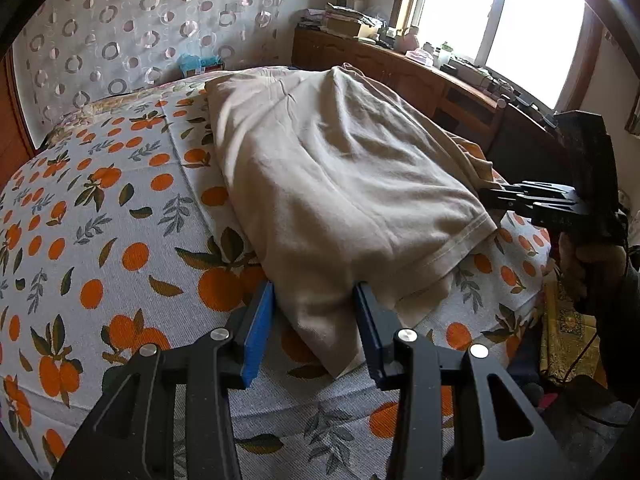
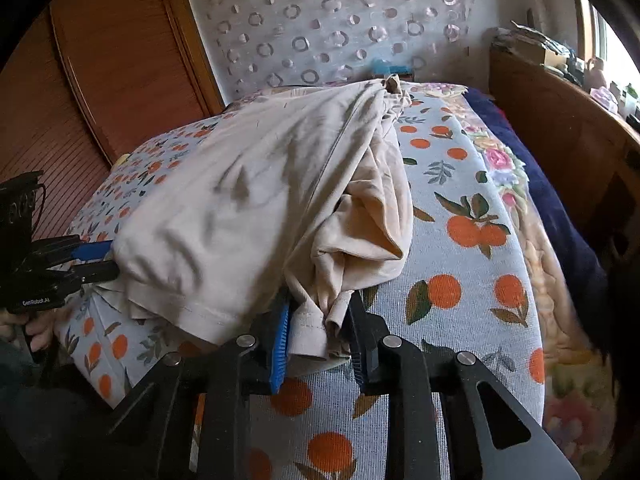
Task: Fold small clothes
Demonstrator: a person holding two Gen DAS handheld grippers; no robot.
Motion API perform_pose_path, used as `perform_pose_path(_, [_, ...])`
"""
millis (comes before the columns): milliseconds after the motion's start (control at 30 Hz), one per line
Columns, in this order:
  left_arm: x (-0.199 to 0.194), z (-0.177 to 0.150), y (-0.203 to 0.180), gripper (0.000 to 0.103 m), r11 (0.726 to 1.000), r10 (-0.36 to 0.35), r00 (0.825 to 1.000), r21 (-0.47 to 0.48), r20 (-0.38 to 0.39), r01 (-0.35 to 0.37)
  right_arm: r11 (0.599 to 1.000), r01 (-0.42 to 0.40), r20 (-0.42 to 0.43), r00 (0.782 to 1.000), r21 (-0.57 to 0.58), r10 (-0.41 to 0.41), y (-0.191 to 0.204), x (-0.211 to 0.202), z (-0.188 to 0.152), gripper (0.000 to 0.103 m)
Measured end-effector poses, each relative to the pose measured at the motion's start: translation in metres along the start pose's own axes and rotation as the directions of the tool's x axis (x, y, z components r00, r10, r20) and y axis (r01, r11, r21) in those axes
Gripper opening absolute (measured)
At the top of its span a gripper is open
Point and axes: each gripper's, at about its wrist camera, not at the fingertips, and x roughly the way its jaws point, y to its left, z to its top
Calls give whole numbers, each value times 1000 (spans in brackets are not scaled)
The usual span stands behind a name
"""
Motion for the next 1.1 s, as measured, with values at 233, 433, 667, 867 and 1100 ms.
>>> perform_pose_path(233, [-30, 21, 1, 2, 999, -46, 991, -6, 125, 47, 996, -81, 122, 989, 25, 78, -4, -21, 7, 12])
perform_pose_path(433, [-59, 84, 15, 2, 1000, -15, 963, -3, 269, 16, 992, -120, 257, 960, 33, 107, -11, -50, 48, 11])
perform_pose_path(667, [-31, 165, 64, 2, 998, 36, 960, -65, 279, -19, 994, -102, 287, 954, 37, 87, -33, -27, 126, 11])
perform_pose_path(867, [32, 217, 107, 2, 994, 83, 976, -93, 203, -65, 998, -57, 239, 970, 21, 50, -35, 32, 179, 12])
perform_pose_path(1100, [98, 236, 130, 2, 991, 109, 990, -92, 84, -101, 1000, 25, 131, 991, 5, -26, -35, 89, 216, 22])
